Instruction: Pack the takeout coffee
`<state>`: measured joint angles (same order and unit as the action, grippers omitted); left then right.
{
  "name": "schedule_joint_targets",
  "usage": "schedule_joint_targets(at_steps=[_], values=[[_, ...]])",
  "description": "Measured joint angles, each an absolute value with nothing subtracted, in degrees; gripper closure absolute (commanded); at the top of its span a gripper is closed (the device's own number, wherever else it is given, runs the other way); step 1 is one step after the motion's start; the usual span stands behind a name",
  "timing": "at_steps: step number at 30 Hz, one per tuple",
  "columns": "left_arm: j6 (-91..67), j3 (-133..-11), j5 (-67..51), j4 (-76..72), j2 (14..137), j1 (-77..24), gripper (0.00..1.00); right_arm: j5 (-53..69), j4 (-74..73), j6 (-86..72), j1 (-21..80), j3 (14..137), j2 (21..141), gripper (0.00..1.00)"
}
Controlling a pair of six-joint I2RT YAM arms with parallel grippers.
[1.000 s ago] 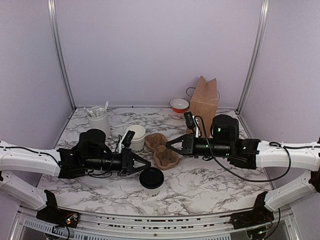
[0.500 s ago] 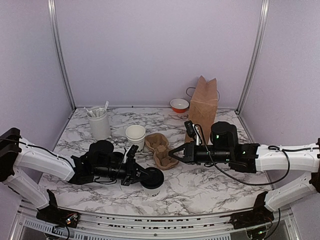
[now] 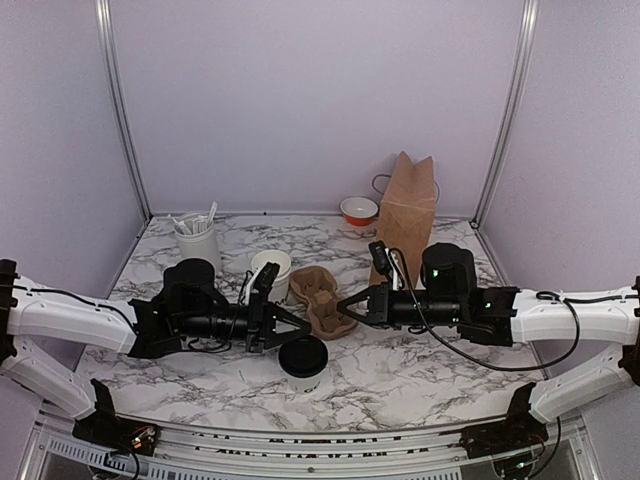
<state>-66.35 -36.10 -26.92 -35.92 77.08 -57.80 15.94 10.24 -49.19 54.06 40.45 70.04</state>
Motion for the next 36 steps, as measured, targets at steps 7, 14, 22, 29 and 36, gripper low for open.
schedule_joint_targets(at_steps=[7,14,22,29,36], values=[[-66.3,-33.1,-27.5,-37.6,85.8,-57.8,1.00,16.0,10.6,-49.2,54.0,40.2,70.0,1.00],[-66.4,-31.9,-28.0,-41.7,87.2,-57.7,1.00,16.5,10.7,-49.2,54.0,40.2,70.1,1.00],[-64.2,-32.9,-27.1,-35.4,81.8,-57.7,1.00,19.0,12.3,-49.2,54.1,40.2,71.5,1.00],[-60.3,-34.6,-19.2,-25.6,67.9,-54.6,1.00,21.4,14.4,-49.2,56.9,42.3,78.2,1.00],[-58.5,-34.3,-15.7,-19.5,64.5,-52.8,1.00,26.4,24.9,-51.4,59.7,42.8,89.3,1.00]])
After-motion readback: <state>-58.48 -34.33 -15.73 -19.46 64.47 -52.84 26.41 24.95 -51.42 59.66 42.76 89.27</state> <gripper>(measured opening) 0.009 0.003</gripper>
